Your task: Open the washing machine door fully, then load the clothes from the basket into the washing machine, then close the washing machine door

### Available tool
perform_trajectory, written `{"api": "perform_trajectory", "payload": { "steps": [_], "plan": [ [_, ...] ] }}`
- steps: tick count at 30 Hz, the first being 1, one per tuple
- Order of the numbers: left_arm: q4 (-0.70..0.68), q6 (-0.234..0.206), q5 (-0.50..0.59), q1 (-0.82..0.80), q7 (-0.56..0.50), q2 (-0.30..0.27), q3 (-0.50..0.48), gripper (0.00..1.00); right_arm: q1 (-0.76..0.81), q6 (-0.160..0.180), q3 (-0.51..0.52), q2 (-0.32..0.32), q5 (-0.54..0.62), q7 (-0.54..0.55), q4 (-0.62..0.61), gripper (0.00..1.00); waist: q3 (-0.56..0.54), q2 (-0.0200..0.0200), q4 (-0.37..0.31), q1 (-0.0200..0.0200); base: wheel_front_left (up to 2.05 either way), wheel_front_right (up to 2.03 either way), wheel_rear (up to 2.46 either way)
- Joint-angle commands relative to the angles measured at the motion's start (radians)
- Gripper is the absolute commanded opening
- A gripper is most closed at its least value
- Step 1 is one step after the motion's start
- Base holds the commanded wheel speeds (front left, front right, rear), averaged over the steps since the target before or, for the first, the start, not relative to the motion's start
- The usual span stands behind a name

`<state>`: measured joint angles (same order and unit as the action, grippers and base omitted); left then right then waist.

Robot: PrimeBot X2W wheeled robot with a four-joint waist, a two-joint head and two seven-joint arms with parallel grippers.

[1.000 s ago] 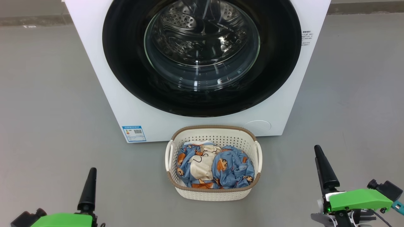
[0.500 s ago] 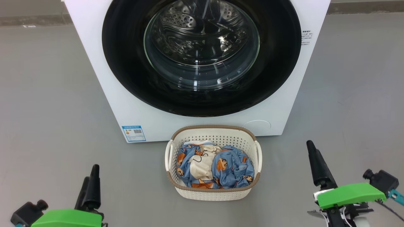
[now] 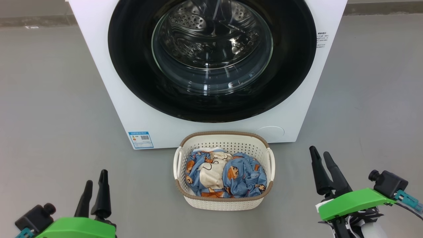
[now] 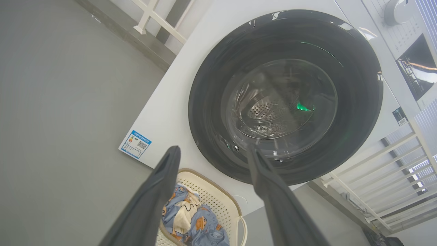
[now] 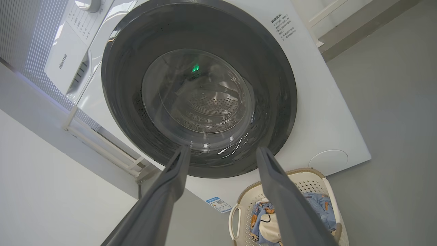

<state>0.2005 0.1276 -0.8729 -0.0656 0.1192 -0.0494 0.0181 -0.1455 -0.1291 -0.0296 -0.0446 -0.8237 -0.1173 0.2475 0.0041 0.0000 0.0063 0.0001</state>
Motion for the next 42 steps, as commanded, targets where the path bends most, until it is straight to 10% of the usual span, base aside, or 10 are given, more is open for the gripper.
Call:
{"api": "perform_trajectory", "payload": {
  "steps": [1, 42],
  "plan": [
    [-0.030, 0.002, 0.052, -0.049, 0.015, -0.021, -0.018, 1.00, -0.049, -0.001, -0.028, -0.007, 0.057, -0.018, -0.020, 1.00, 0.000, 0.0000, 0.001, -0.0001, 0.00, 0.00, 0.00],
    [0.049, 0.001, 0.598, -0.077, 0.136, -0.014, -0.018, 1.00, -0.108, -0.002, -0.061, -0.006, 0.654, -0.138, 0.092, 1.00, -0.008, 0.0000, 0.001, -0.0001, 0.00, 0.00, 0.00]
  ]
}}
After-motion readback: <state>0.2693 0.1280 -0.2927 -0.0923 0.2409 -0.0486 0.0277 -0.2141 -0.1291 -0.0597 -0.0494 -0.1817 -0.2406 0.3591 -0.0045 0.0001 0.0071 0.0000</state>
